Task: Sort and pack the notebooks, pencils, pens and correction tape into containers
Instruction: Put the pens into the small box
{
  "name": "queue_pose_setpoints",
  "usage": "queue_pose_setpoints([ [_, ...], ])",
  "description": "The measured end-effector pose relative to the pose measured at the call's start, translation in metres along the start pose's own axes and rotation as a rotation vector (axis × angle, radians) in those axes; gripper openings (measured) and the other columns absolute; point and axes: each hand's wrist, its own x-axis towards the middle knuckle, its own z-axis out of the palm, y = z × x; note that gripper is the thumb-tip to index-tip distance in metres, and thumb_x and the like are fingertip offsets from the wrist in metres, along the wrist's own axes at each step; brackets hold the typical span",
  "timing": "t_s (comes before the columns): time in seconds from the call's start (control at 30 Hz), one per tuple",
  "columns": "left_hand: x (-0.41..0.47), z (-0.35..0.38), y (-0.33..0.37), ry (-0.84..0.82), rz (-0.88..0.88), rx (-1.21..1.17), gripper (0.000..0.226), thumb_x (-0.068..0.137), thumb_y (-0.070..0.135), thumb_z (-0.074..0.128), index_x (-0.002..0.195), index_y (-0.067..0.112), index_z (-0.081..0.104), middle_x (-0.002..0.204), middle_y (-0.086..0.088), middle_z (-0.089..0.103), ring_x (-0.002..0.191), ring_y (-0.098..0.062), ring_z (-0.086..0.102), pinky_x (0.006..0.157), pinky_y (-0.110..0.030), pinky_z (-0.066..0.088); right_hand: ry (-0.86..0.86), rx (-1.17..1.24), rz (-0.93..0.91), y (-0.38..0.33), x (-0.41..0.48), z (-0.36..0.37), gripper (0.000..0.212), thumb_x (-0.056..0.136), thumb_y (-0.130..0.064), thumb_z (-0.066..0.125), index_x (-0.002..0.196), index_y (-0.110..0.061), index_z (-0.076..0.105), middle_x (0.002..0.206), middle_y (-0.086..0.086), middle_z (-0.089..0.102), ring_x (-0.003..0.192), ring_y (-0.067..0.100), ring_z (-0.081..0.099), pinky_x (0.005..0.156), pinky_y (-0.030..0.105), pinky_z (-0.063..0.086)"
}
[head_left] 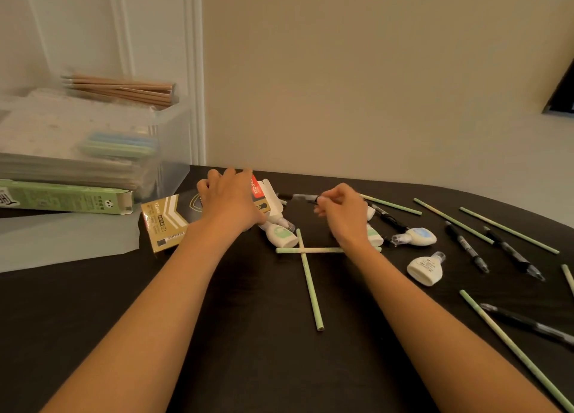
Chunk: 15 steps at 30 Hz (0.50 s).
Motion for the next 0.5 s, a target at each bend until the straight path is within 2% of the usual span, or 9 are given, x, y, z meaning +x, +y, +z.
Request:
queue_pose_setpoints([
  [0.1,-0.001,0.0,0.001,-0.019,0.018,0.008,0.085,0.077,0.038,0.072,0.145,0.022,0.023,0.143,-0.009,0.035,0.133,-0.031,0.027,0.106,-0.042,0.025,0.091,0.393,0.156,-0.006,-0.004,-0.029,0.013,0.089,0.0,0.052,0.081,-0.006,0.06,0.065,0.008,0.062,0.051,0.009,0.059,0.052,0.017,0.05],
  [0.17,-0.002,0.001,0.001,-0.012,0.034,0.021,0.085,0.077,0.038,0.072,0.145,0.022,0.023,0.144,-0.008,0.035,0.133,-0.031,0.028,0.106,-0.042,0.025,0.087,0.61,0.288,-0.009,-0.005,-0.042,0.015,0.089,-0.001,0.051,0.081,-0.006,0.064,0.064,0.008,0.061,0.047,0.008,0.056,0.05,0.017,0.048],
  [0.3,-0.005,0.0,0.006,0.002,0.087,0.027,0.084,0.077,0.038,0.072,0.145,0.023,0.024,0.144,-0.007,0.036,0.133,-0.03,0.028,0.106,-0.042,0.024,-0.015,0.651,0.381,-0.008,-0.012,-0.05,0.011,0.087,-0.006,0.056,0.085,-0.006,0.067,0.07,0.008,0.064,0.057,0.01,0.06,0.053,0.017,0.05],
  [0.4,-0.008,-0.002,0.013,-0.023,0.165,0.02,0.085,0.077,0.038,0.071,0.146,0.024,0.023,0.144,-0.004,0.036,0.134,-0.028,0.027,0.108,-0.041,0.022,-0.078,0.675,0.346,-0.009,-0.016,-0.047,0.01,0.089,-0.008,0.057,0.092,-0.006,0.066,0.075,0.006,0.065,0.064,0.01,0.063,0.058,0.017,0.052],
  [0.5,-0.011,-0.003,0.021,-0.076,0.254,-0.031,0.086,0.076,0.038,0.072,0.146,0.026,0.023,0.141,-0.002,0.039,0.132,-0.027,0.028,0.108,-0.041,0.021,-0.141,0.637,0.278,-0.011,-0.018,-0.043,0.014,0.091,-0.015,0.058,0.097,-0.004,0.065,0.073,0.003,0.063,0.062,0.006,0.061,0.058,0.015,0.051],
])
